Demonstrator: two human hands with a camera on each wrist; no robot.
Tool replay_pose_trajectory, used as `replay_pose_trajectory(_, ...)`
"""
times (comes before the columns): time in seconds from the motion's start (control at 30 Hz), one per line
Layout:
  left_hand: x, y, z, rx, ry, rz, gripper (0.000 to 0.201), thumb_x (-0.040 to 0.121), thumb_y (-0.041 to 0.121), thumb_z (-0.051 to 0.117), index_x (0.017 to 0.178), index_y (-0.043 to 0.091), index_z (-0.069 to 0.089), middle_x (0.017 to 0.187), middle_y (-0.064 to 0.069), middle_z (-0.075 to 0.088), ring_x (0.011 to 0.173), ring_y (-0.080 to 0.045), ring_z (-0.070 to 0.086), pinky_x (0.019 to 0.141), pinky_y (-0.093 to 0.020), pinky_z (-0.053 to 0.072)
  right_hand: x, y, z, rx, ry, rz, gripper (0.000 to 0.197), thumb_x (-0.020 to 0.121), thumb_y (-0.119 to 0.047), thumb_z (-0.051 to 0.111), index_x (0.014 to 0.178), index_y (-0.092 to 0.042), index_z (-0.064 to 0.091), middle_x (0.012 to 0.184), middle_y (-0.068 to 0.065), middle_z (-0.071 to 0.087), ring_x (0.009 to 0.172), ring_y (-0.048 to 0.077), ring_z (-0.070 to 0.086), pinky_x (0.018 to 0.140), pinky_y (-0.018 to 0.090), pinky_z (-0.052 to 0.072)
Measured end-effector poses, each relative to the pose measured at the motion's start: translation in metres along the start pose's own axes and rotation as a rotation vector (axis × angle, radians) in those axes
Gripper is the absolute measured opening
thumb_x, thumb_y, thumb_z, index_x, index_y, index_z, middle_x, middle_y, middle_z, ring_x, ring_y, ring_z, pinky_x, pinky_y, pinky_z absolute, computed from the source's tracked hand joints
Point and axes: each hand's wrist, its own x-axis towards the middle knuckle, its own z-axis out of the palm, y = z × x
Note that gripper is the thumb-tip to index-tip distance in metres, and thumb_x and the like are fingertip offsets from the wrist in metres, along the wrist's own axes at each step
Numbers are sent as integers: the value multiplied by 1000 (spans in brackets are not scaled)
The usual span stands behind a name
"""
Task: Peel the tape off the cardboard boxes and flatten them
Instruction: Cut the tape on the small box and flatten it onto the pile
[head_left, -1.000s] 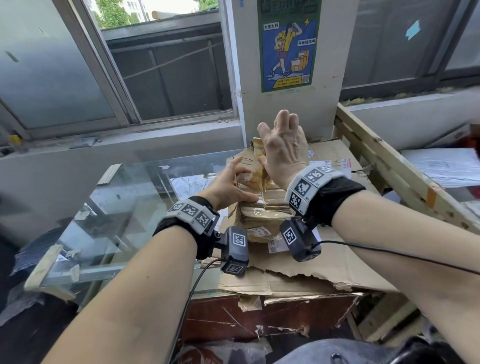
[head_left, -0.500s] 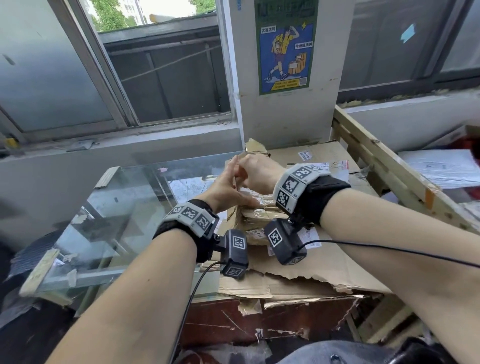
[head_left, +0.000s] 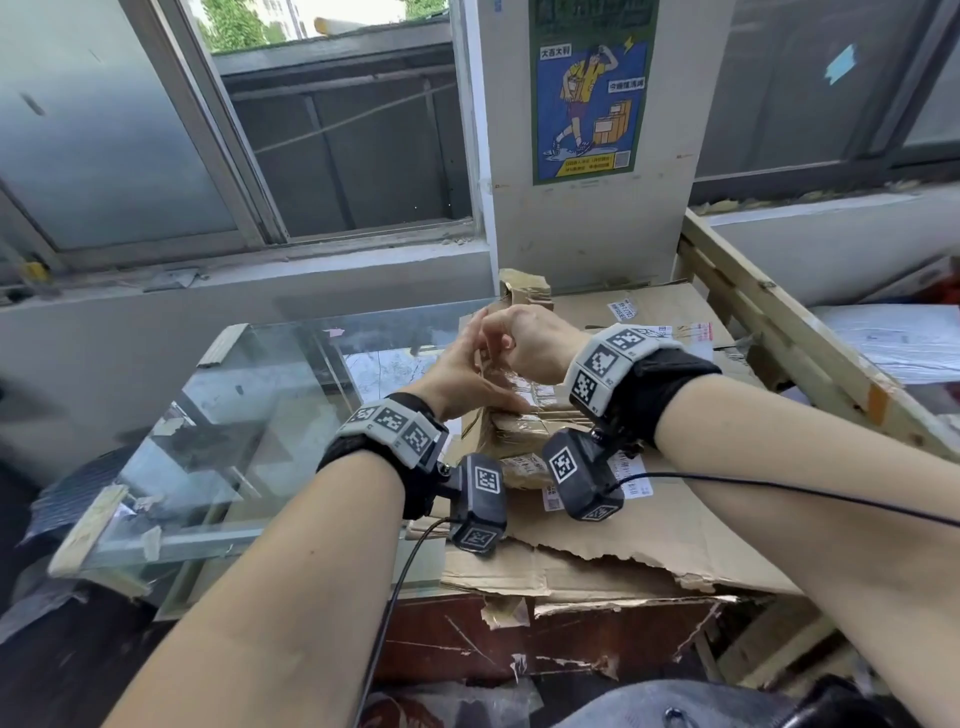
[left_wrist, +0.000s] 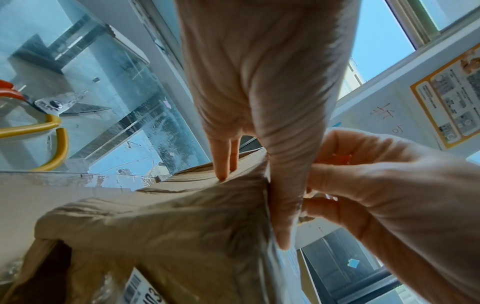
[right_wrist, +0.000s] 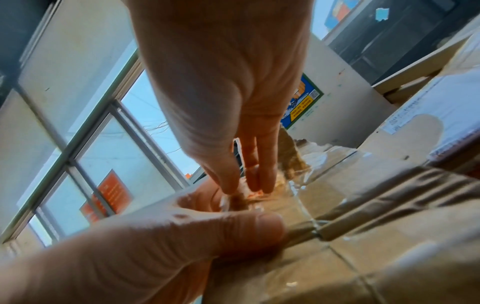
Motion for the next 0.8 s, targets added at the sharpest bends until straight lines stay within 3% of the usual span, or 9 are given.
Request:
replay_pose_trajectory(0.03,1,-1,-1,1,6,-7,119,59,-2,88,152,28,20,117,0,57,99,-12,60,82,-22,54,-1,2,-2,62,-9,11,31,85,-3,61,66,-24,50,76,-9,52,71,9,50,60,12,36)
replay_pose_trajectory(0.1,0,0,-3,15,10,-18,127,52,9,93,152,31,18,127,0,56,113,-24,59,96,-38,52,-2,6,-4,231,-41,50,33,83,-2,64,62,-24,51,72,-7,54,69,11,52,64,16,40)
replay_pose_trajectory(0.2,2,0,2,49,-17,-15,138,33,30,96,149,38,22,130,5,57,114,-29,61,96,-48,51,-4,12,-5,428,-59,109,35,81,5,66,64,-22,51,69,-2,55,62,10,51,61,21,45)
replay_pose_trajectory(0.3,1,4,4,100,-23,-22,132,46,23,96,151,36,17,135,7,54,117,-26,57,101,-47,47,-7,18,-5,547,-50,157,28,81,9,64,69,-13,51,72,6,58,64,16,55,61,23,48)
replay_pose_trajectory(0.47,-3,3,-13,84,58,-34,116,62,14,89,152,23,17,128,12,49,118,-18,51,106,-34,43,-9,24,-10,753,51,249,25,86,13,55,72,-7,49,73,14,55,64,21,57,64,29,50)
replay_pose_trajectory(0.57,-3,8,-7,145,29,-26,102,64,12,88,148,22,31,123,8,48,118,-17,49,106,-34,42,-7,23,-13,739,61,273,21,87,10,54,80,-9,48,73,12,54,62,20,54,63,31,49)
replay_pose_trajectory(0.67,1,3,-3,183,26,-19,76,61,17,90,129,24,56,130,1,50,122,-21,50,106,-39,43,-7,22,-10,763,52,321,24,85,12,50,94,-9,46,75,10,51,59,19,53,61,32,49)
replay_pose_trajectory(0.73,4,0,-4,203,-7,-11,60,62,20,90,117,25,65,136,6,43,128,-18,44,111,-40,38,-9,23,-8,781,84,346,20,86,11,49,91,-9,48,76,9,50,58,15,51,53,25,49)
replay_pose_trajectory(0.8,4,1,-4,226,-34,-6,55,65,21,88,116,24,68,137,9,39,131,-16,39,113,-40,34,-10,23,-7,806,87,354,21,87,10,53,83,-11,50,77,8,50,59,15,51,51,23,47)
